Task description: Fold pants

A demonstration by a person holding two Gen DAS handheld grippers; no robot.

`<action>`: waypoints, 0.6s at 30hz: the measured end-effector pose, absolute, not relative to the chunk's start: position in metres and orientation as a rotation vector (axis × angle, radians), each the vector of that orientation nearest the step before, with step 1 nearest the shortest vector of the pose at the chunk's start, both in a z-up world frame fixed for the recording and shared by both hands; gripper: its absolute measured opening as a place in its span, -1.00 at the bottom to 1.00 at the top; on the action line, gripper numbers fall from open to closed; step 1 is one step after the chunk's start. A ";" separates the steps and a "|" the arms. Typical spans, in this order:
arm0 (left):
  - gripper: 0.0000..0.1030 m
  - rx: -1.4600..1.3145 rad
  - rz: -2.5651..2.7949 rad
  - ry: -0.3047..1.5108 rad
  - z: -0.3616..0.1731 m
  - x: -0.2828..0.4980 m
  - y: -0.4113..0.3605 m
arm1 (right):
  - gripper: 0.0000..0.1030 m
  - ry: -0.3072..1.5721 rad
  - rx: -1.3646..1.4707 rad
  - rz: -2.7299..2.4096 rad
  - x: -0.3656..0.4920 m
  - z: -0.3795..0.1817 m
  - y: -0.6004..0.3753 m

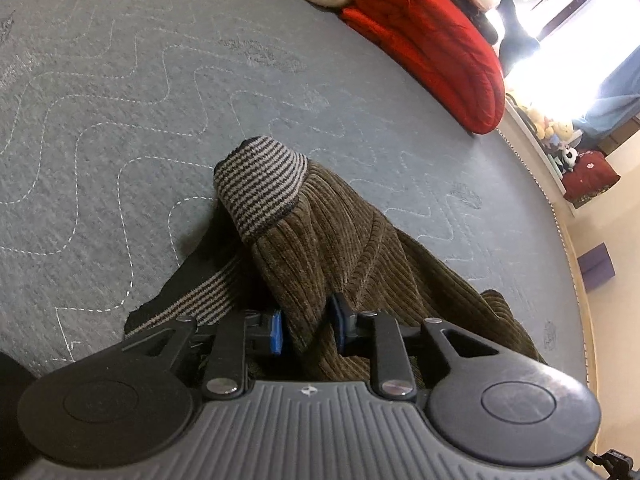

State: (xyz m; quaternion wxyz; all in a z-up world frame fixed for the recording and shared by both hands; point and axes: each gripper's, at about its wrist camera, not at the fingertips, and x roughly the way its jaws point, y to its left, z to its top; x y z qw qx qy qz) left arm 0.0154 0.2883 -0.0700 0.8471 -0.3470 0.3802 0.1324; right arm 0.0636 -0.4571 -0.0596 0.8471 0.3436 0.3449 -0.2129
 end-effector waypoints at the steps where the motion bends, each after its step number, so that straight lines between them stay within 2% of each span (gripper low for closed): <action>1: -0.47 -0.729 0.278 0.805 -0.070 0.016 0.287 | -0.35 0.703 0.765 -0.461 0.058 -0.061 -0.465; 9: -0.46 -0.664 0.294 0.817 -0.072 0.025 0.278 | -0.30 0.595 0.985 -0.488 0.026 -0.082 -0.509; 14: -0.46 -0.662 0.301 0.795 -0.071 0.024 0.277 | -0.22 0.559 1.211 -0.435 0.028 -0.106 -0.526; 18: -0.40 -0.664 0.312 0.781 -0.071 0.022 0.278 | -0.22 0.563 1.278 -0.452 0.038 -0.113 -0.526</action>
